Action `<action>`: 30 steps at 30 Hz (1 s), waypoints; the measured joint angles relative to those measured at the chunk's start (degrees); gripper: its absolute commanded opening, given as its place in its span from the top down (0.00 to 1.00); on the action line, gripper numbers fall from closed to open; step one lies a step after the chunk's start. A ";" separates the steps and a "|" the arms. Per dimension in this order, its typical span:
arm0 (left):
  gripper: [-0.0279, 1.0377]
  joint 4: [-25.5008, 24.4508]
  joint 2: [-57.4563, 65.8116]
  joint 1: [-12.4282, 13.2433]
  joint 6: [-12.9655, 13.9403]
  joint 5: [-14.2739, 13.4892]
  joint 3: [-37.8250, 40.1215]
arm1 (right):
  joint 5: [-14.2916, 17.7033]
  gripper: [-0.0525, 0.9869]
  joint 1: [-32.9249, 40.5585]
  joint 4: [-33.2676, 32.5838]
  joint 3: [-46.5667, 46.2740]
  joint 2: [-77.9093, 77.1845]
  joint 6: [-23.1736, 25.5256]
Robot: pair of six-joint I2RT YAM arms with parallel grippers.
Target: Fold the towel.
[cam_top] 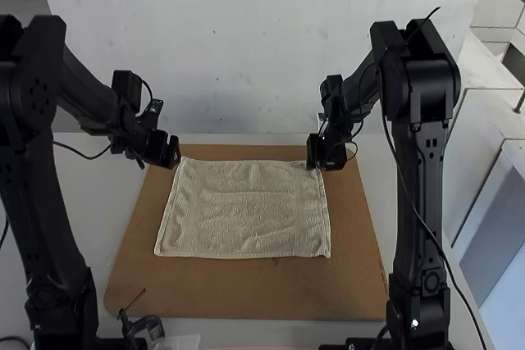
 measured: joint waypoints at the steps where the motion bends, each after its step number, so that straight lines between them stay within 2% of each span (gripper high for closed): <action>1: 0.07 0.11 0.35 0.13 0.00 0.09 0.00 | 0.02 0.43 0.02 0.24 0.00 0.00 0.02; 2: 0.07 0.20 0.70 0.33 0.00 0.20 0.00 | 0.07 0.43 0.04 0.37 -0.04 0.04 0.04; 5: 0.07 0.28 2.08 0.59 0.00 0.42 0.00 | 0.22 0.62 0.13 1.09 -0.04 0.15 0.15; 6: 0.07 0.31 2.23 0.59 0.00 0.44 -0.02 | 0.24 0.65 0.13 1.77 -0.04 0.37 0.26; 8: 0.07 0.35 2.23 0.59 0.00 0.57 0.00 | 0.39 0.65 0.17 3.10 -0.15 0.63 0.66; 11: 0.07 0.50 2.23 0.59 0.00 0.66 0.00 | 0.44 0.76 0.24 3.56 -0.37 0.70 0.96; 14: 0.07 0.52 2.23 0.61 0.00 0.66 0.00 | 0.22 0.77 0.24 3.98 -0.57 0.70 1.25; 16: 0.07 0.50 2.23 0.63 0.00 0.66 0.00 | 0.22 0.86 0.24 4.31 -0.76 0.70 1.25; 18: 0.07 0.52 2.23 0.81 0.00 0.68 0.00 | 0.07 0.87 0.24 5.25 -1.14 0.70 1.44; 19: 0.07 0.52 2.23 0.81 0.00 0.68 0.00 | 0.00 0.92 0.24 5.79 -1.49 0.68 1.49; 24: 0.09 0.66 2.78 0.81 0.00 0.90 0.61 | -0.22 0.93 0.24 6.58 -1.99 0.46 1.64; 28: 0.05 2.25 5.14 0.42 -0.07 0.87 1.68 | -0.24 0.93 0.24 6.99 -2.23 0.44 1.66; 30: 0.06 3.15 5.57 -0.28 -0.11 0.87 1.70 | -0.24 0.93 0.22 7.19 -2.38 0.35 1.66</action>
